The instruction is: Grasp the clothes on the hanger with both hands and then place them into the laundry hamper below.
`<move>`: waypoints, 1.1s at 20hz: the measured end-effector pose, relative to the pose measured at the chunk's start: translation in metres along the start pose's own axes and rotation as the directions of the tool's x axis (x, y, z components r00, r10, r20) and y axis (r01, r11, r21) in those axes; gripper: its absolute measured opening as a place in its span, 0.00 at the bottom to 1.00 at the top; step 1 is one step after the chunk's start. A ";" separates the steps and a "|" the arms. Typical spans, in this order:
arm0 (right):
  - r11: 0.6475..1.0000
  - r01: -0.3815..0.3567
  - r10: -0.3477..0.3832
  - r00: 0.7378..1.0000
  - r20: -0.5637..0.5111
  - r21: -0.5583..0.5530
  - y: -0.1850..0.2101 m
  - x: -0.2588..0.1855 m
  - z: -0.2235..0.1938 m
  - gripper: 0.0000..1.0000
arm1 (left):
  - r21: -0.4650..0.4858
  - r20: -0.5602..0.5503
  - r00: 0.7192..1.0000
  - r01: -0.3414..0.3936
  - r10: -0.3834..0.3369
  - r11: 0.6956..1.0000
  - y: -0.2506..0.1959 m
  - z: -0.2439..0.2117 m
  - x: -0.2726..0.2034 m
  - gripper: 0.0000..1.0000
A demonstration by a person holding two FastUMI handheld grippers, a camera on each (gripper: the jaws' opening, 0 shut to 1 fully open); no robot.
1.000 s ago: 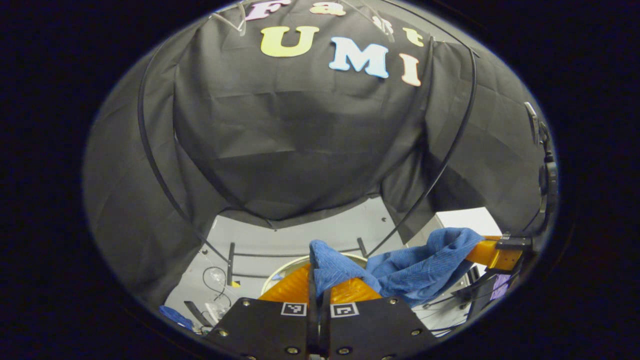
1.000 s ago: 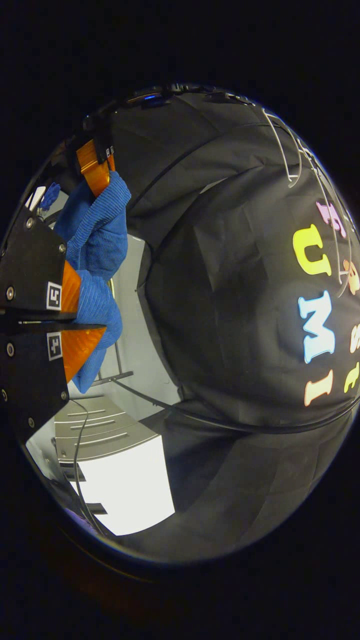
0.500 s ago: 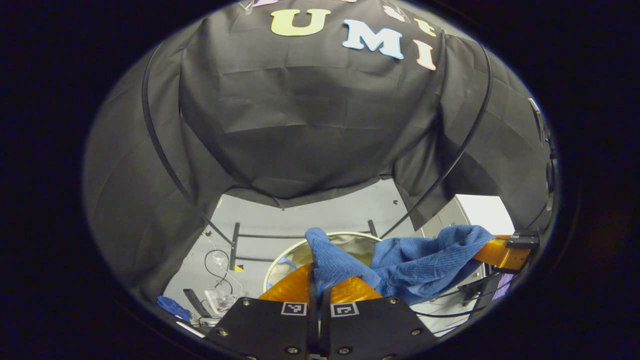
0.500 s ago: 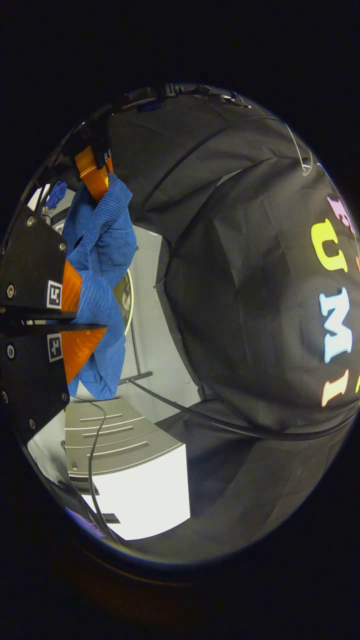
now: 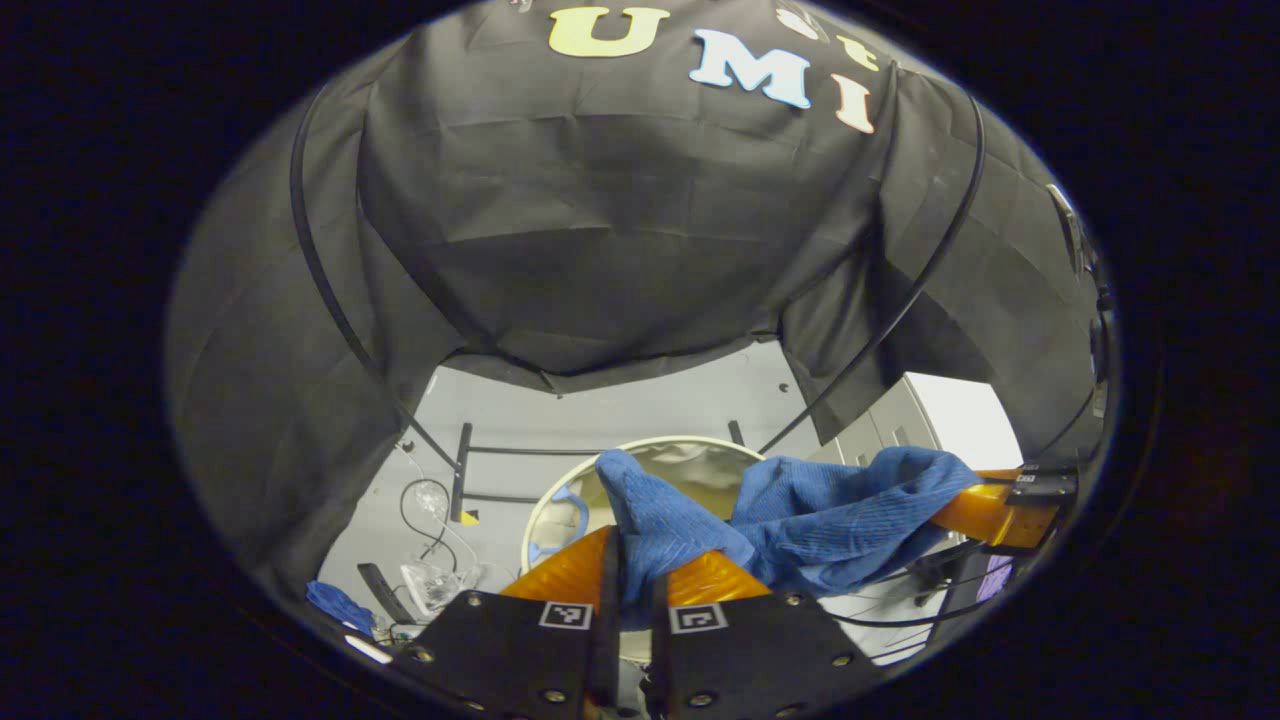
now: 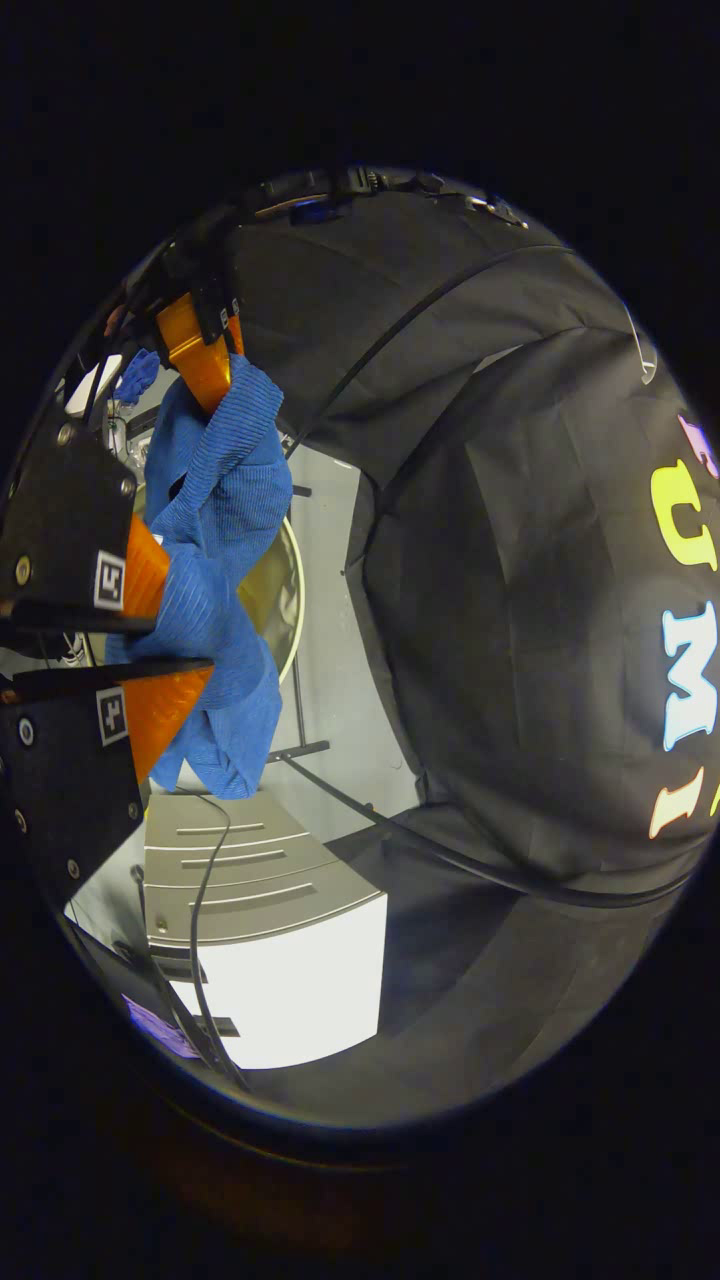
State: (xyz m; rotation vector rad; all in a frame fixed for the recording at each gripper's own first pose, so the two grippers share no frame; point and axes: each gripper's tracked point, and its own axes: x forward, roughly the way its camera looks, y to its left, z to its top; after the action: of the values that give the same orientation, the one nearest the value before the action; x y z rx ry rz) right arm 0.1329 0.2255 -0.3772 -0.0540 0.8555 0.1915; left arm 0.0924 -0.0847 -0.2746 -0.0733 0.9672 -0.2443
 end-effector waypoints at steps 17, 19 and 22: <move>0.988 0.084 -0.122 0.935 0.333 0.126 -0.057 -0.151 0.114 0.97 | 0.138 0.345 0.937 -0.001 -0.047 0.990 -0.021 0.142 -0.170 0.93; 0.986 0.099 -0.145 0.908 0.394 0.135 -0.073 -0.174 0.130 0.97 | 0.130 0.416 0.908 -0.001 -0.053 0.992 -0.040 0.172 -0.201 0.94; 0.984 0.109 -0.165 0.852 0.497 0.139 -0.100 -0.211 0.163 0.97 | 0.113 0.516 0.855 -0.014 -0.047 0.993 -0.070 0.213 -0.254 0.93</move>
State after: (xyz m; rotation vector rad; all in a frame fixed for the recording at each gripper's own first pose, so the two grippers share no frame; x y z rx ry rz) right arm 0.1383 0.1166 -0.1143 0.0352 0.3276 0.0190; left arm 0.1176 -0.1017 0.0631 -0.0398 0.4106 -0.2766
